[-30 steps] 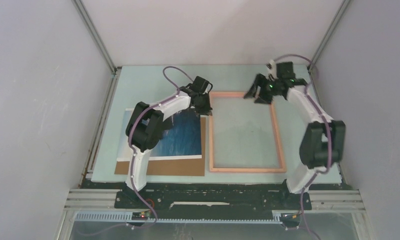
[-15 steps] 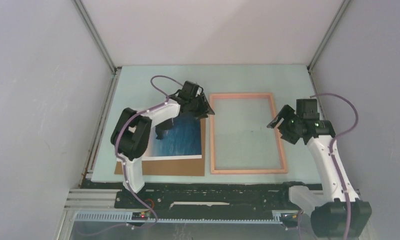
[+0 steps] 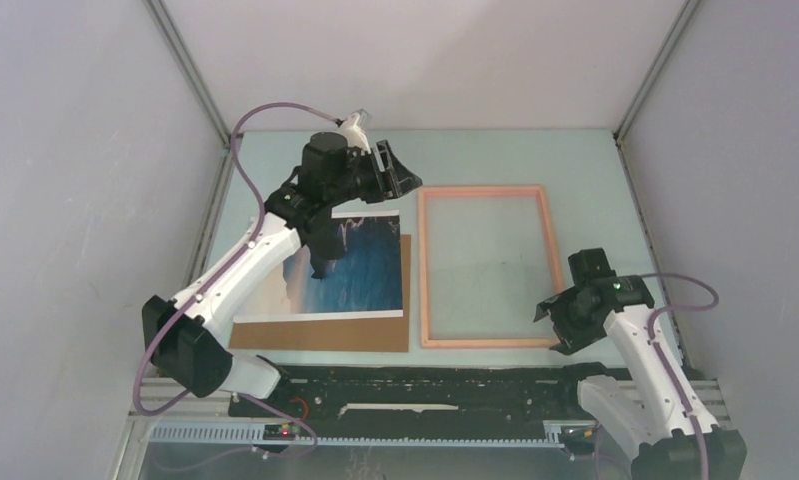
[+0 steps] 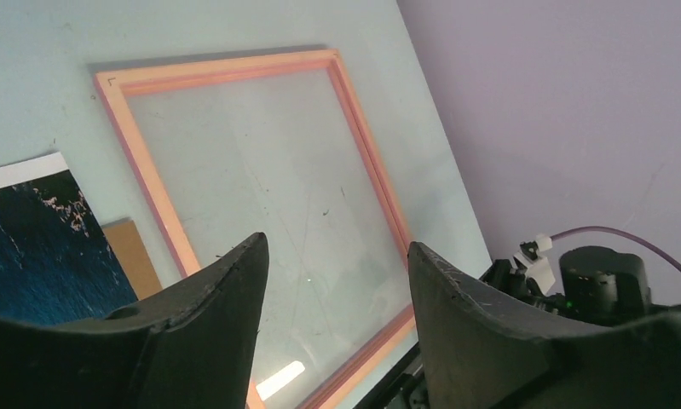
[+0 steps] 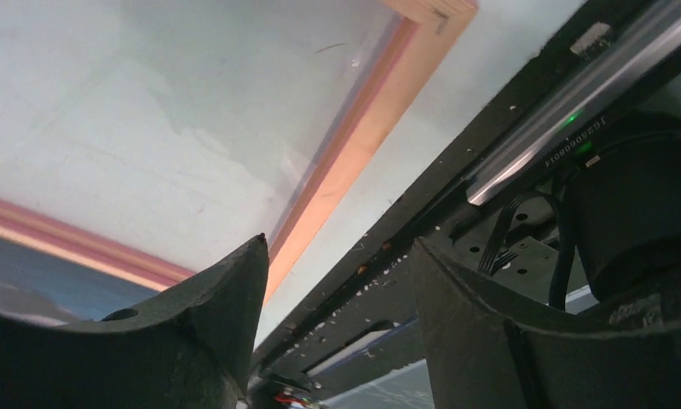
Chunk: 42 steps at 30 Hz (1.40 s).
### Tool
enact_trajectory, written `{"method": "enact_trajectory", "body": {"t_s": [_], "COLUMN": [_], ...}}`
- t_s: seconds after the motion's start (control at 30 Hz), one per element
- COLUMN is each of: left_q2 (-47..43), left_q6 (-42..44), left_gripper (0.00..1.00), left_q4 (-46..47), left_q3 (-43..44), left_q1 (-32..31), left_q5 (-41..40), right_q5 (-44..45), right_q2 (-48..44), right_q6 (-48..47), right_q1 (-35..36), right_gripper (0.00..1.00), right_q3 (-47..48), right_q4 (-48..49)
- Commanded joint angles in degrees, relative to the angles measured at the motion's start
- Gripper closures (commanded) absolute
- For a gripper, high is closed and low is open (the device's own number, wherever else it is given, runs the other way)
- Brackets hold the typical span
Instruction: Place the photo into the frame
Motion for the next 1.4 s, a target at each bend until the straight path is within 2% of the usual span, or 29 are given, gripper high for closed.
{"method": "enact_trajectory", "body": {"t_s": [0.0,0.2,0.4,0.5,0.67,0.77,0.87,1.03,1.1,1.27,1.33,1.37], "left_q2": [-2.26,-3.44,-2.71,-2.18,-0.98,0.08,1.08,4.24,6.8,14.54,17.15,18.2], "left_q6": [3.99,4.62,3.73,2.77,2.63,1.92,2.12,1.2,-0.11,-2.09,-2.68,-2.64], "left_gripper": [0.34,0.34,0.34,0.34,0.34,0.34,0.34,0.34,0.35,0.35,0.34,0.33], "left_q4": [-2.04,-2.77,-2.8,-2.12,-2.15,-2.14,-2.21,-1.98,-1.27,-0.55,-0.41,-0.61], "left_q3": [-2.47,-3.12,-4.05,-4.61,-3.78,-3.29,-2.76,-0.98,0.2,4.1,5.14,5.43], "left_q1": [-0.19,-0.19,-0.19,-0.15,0.21,1.98,3.93,6.82,7.56,8.56,8.68,8.68], "left_q5": [3.06,3.54,3.6,3.93,3.18,3.76,3.17,3.88,4.96,3.83,3.91,4.08], "right_q5": [1.45,4.19,5.87,5.66,6.33,9.34,9.39,5.95,3.95,13.06,11.86,10.44], "right_q2": [-2.26,-0.56,6.55,8.57,9.62,12.62,17.86,28.63,33.35,44.03,45.31,45.57], "right_q6": [12.05,15.25,11.24,9.73,5.96,0.75,-6.12,-23.47,-32.25,-48.36,-56.88,-56.99], "right_q1": [0.36,-0.14,-1.29,-1.73,-3.41,-5.73,-11.5,-21.9,-22.92,-22.48,-22.03,-22.46], "right_gripper": [0.31,0.36,0.42,0.5,0.86,1.0,1.0,1.0,1.0,1.0,1.0,1.0], "right_q3": [-6.5,-12.32,-13.26,-13.74,-13.74,-11.5,-7.6,-0.68,2.54,8.65,9.58,10.12], "right_q4": [1.8,11.56,19.54,21.71,26.0,28.12,28.8,37.12,41.01,46.58,51.05,52.44]}}
